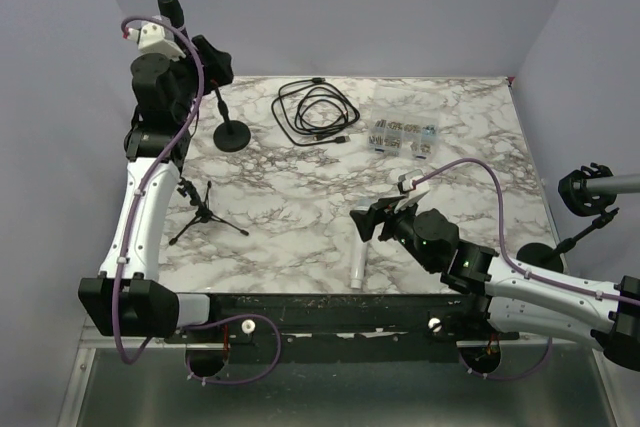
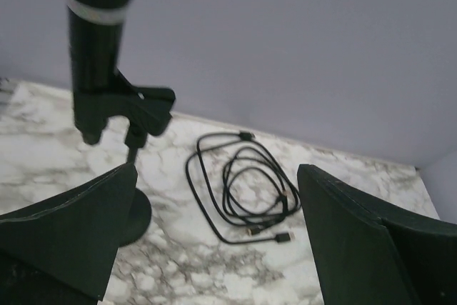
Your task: Remove the microphone from the stand
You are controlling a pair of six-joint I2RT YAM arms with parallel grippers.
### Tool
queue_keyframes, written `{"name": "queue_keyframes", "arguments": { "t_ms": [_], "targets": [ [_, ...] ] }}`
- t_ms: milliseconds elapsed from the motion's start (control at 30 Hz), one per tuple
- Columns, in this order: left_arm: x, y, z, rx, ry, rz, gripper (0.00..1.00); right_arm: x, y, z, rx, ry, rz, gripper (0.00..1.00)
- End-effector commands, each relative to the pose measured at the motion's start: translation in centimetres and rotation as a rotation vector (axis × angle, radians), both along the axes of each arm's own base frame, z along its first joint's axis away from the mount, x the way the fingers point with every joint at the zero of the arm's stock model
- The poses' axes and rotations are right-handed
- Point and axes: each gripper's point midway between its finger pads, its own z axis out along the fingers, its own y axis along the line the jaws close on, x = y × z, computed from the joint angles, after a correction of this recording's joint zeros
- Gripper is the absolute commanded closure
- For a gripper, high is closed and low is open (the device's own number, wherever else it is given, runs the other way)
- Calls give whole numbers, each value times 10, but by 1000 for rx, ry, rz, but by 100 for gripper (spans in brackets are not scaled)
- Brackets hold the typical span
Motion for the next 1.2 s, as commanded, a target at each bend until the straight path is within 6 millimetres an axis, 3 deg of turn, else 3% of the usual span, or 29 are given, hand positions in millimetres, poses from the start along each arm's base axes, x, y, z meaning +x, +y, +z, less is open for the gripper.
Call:
{"name": "queue_keyframes", "arguments": {
  "t_ms": [0,67,133,267,367,933,1067,1167],
  "targets": [
    [4,49,58,131,-273,196,2,4,-3,5,11,-26,-22,20],
    [7,52,73,152,-348,209,1,5,-4,5,10,-28,-25,20],
    [16,69,85,188,-383,247,1,5,-4,6,10,-29,-27,20],
    [39,82,92,280,-411,267,1,6,-4,7,13,-32,-30,20],
    [50,91,92,300,-448,252,1,7,-4,10,15,-33,-34,20],
    [124,89,68,373,-431,111,2,6,-1,15,23,-23,-27,19],
    [127,97,62,375,-406,151,9,7,-2,16,16,-27,-33,19],
    [125,98,60,399,-406,150,22,9,-1,17,9,-31,-37,19]
  ]
}}
